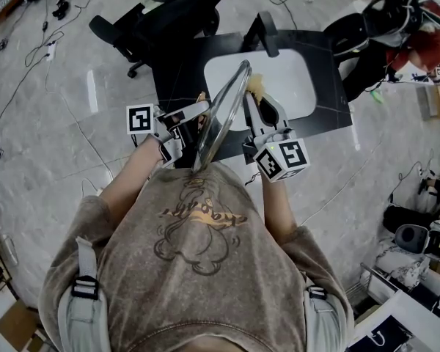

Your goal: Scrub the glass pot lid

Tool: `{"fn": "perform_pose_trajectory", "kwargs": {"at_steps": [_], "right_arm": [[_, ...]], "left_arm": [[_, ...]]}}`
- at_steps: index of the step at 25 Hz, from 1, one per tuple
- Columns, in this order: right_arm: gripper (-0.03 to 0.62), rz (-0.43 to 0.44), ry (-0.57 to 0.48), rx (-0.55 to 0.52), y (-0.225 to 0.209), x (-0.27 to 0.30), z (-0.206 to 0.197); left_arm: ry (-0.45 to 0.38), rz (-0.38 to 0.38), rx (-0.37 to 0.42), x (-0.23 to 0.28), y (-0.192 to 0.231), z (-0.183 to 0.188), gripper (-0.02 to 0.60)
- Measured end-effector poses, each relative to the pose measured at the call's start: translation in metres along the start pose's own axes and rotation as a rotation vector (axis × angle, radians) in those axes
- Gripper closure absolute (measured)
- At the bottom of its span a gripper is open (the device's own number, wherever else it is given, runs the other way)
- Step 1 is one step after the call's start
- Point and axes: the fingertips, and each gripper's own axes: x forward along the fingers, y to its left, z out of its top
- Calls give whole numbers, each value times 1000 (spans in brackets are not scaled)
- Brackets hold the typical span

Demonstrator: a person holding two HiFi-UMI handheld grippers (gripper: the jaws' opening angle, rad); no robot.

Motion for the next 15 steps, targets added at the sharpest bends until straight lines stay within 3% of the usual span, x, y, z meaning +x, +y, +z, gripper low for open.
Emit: {"fn": "perform_pose_trajectory", "kwargs": {"at_steps": [4, 15], "right_arm": [[554, 36, -17, 4, 15, 6, 5], [554, -8, -31, -8, 12, 8, 9]], "left_arm": [[17, -20, -13, 8, -1, -7, 403], [48, 12, -2, 9, 7, -11, 403]]}}
